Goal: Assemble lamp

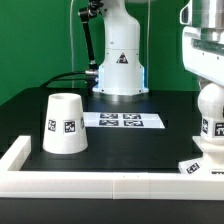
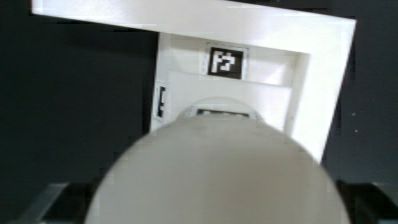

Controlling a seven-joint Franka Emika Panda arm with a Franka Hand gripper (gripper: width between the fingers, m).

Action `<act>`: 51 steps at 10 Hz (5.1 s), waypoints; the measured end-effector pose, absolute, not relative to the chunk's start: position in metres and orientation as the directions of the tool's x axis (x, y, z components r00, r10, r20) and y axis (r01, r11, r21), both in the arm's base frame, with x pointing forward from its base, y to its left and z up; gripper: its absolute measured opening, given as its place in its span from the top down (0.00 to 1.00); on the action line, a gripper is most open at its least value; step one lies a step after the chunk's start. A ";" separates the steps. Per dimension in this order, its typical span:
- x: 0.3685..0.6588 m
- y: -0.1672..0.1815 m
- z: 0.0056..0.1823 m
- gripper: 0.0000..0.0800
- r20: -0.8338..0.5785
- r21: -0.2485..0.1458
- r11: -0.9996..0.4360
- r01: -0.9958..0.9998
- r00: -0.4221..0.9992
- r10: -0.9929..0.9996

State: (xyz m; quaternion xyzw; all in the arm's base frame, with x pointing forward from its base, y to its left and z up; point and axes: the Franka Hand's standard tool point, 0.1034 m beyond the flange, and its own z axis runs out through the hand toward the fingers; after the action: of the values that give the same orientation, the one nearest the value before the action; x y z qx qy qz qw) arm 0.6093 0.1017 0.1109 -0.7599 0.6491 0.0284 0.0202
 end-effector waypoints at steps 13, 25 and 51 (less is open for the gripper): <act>0.614 0.110 0.111 0.13 0.027 -0.066 -0.969 -0.238 0.970 -0.240; 0.616 0.096 0.113 0.28 0.051 0.033 -0.847 0.531 0.845 0.532; 0.610 0.096 0.106 0.28 -0.119 -0.040 0.144 -0.989 -0.138 -0.983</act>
Offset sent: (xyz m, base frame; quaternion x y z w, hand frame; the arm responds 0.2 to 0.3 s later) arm -0.0015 0.0102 0.0045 0.0119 0.0043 -0.2126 0.9771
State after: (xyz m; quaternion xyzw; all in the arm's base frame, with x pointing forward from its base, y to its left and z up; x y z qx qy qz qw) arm 0.6099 0.0956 0.1058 -0.6538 0.7541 0.0239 0.0583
